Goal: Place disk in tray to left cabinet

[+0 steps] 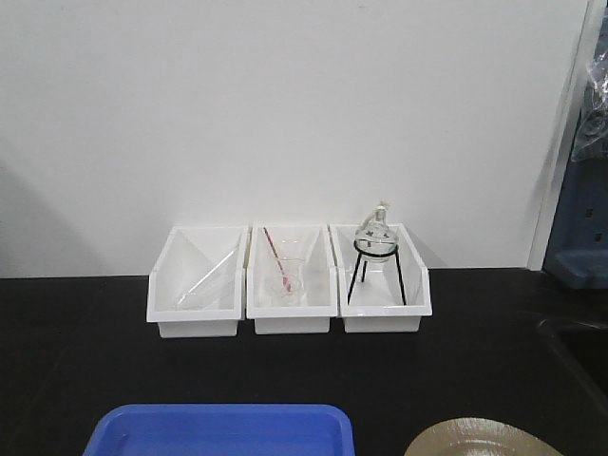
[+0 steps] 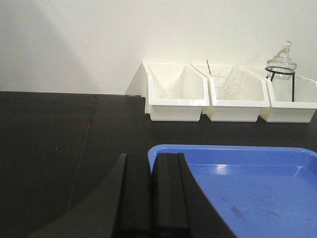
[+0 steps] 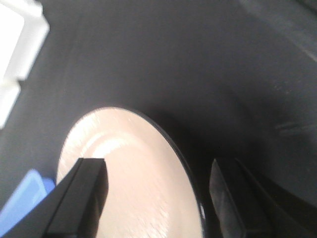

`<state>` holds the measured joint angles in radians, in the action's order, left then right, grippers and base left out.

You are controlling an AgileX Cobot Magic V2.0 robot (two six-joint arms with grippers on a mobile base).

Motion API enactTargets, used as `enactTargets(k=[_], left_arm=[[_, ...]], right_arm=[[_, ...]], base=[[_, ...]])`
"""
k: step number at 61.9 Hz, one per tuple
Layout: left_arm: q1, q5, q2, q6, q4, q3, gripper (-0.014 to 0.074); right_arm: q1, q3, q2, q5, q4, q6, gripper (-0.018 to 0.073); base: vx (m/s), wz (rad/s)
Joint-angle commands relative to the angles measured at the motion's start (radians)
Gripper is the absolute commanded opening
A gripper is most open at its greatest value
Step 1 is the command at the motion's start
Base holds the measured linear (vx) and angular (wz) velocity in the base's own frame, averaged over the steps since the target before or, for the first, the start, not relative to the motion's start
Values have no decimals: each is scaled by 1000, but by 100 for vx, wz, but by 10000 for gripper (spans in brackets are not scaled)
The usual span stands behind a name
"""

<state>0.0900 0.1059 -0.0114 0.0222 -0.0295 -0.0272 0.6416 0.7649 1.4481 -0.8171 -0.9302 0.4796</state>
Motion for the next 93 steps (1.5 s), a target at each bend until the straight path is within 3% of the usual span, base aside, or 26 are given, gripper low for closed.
enactTargets(k=[1, 8, 32, 54, 65, 73, 86, 93], left_arm=[[-2, -82, -15, 8, -9, -12, -3], [-2, -82, -15, 8, -9, -12, -3], [-2, -82, -15, 8, -9, -12, -3], [-2, -82, -15, 8, -9, -12, -3], [-2, -82, -15, 8, -9, -12, -3], [-2, -82, -15, 8, -9, -12, -3], [-2, -82, -15, 8, -9, -12, -3], [-2, -82, -15, 8, -9, -12, -3]], right_arm=[[20, 33, 27, -86, -54, 93, 494], [19, 33, 74, -122, -57, 153, 494], [2, 33, 171, -148, -68, 220, 494], [-131, 33, 267, -123, -189, 315, 494], [-180, 33, 325, -108, -202, 328, 477], [-203, 33, 354, -112, -203, 344, 376], [-204, 33, 356, -123, -235, 352, -13], [-204, 33, 353, -165, -310, 387, -11]], base=[[0, 0], [0, 0], [0, 0], [0, 0], [0, 0], [0, 0], [0, 0], [0, 0]])
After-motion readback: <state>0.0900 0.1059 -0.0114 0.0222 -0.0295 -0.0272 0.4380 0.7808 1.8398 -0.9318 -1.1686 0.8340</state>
